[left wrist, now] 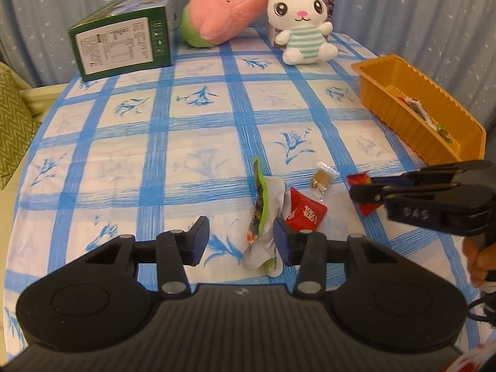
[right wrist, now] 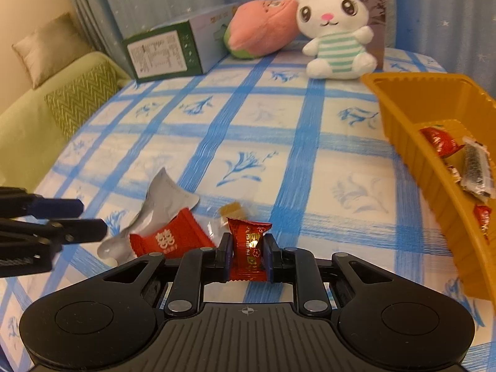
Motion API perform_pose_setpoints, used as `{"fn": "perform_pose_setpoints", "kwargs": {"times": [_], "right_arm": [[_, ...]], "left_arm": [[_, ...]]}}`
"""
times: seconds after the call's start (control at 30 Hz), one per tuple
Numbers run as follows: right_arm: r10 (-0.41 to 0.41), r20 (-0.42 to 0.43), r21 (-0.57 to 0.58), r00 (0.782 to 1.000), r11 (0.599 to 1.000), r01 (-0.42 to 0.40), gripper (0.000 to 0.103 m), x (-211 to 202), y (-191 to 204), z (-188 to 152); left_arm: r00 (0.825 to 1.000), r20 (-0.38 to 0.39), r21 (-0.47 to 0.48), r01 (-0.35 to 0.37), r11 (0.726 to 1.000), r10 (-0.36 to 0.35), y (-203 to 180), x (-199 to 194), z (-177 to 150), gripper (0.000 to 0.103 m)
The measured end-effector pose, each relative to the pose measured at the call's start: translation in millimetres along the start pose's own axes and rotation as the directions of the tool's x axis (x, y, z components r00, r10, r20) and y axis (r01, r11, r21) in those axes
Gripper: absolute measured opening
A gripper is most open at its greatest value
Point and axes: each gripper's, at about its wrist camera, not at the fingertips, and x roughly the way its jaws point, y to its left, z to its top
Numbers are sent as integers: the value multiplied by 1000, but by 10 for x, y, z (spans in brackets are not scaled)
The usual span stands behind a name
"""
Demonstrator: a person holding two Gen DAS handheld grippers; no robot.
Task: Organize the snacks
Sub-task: 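Grasp the small red candy with the right gripper while the left reaches toward the green-edged packet, then grasp the green-edged packet with the left gripper while the right holds the red candy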
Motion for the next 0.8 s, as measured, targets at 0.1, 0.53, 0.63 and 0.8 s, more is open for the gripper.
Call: {"fn": "perform_pose_setpoints", "kwargs": {"times": [0.1,0.53,0.63,0.8], "right_arm": [[-10,13,20,1000,1000,9,21,-70,-51,15],[-46,17,91,999,995,44,21,-212,-270,-20],[-47,10,97,999,994,46,21,-216,-300,-30],[-49,4,98,999,994,48,21,-203,-321,-38]], "left_arm": [[1000,-12,16,13,1000,-13,-22,91,46,37],[994,-84,57,77,995,-72,-98,448,179,30],[992,-104,64,79,995,-72,-123,503,177,26],[991,-115,62,79,995,-71,-138,566,176,22]]}}
